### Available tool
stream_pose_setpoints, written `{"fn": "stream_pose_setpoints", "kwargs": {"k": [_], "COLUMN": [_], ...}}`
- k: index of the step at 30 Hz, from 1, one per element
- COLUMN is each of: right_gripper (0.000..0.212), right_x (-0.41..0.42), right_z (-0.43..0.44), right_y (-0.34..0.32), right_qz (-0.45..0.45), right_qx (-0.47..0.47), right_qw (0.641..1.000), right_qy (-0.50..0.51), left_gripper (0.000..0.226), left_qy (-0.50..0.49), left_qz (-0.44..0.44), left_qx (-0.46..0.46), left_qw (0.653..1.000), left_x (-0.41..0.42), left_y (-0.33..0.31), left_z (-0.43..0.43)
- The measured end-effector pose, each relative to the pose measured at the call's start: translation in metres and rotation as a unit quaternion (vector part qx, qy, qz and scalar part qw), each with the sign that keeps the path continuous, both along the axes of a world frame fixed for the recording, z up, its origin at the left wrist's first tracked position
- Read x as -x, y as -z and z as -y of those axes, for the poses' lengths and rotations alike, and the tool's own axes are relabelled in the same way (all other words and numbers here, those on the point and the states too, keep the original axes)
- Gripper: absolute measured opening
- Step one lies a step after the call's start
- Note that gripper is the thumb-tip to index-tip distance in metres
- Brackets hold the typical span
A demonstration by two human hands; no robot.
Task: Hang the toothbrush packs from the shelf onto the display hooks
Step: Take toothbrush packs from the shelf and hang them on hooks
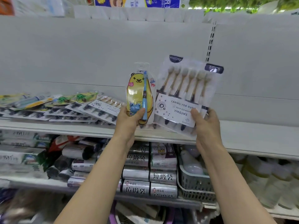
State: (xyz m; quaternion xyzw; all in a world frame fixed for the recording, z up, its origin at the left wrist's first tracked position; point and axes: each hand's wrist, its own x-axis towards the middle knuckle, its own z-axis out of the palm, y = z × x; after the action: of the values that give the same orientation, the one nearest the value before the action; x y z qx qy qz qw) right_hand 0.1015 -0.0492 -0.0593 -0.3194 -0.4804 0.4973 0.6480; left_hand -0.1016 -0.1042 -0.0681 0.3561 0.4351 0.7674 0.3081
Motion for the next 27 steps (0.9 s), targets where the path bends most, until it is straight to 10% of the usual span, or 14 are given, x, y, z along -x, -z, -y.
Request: {"fn": "stream_pose_setpoints", "kwargs": {"k": [7,14,27], "right_gripper": [0.023,0.067,0.038], "right_x": [-0.016,0.016,0.165], "right_z": [0.029,0.069,0.207], "right_y": [0.017,0.035,0.026], "right_qz": [-0.031,-0.042,-0.025], "right_qx": [-0.057,-0.017,-0.042], "right_qw": [0.998,0.996,0.99], "right_qy": [-0.004,-0.079,-0.132], "left_gripper": [0.032,0.032,0.035], "left_qy": [-0.044,-0.112,-0.109], "left_qz": [0.031,0.045,0.079], "left_qx": [0.0,0.006,-0.03], "left_qw": [0.999,0.993,0.99], "left_x": [-0.009,0.005,0.156], "left_y": [0.023,0.035,0.035], "left_z": [0.065,0.13,0.284]}}
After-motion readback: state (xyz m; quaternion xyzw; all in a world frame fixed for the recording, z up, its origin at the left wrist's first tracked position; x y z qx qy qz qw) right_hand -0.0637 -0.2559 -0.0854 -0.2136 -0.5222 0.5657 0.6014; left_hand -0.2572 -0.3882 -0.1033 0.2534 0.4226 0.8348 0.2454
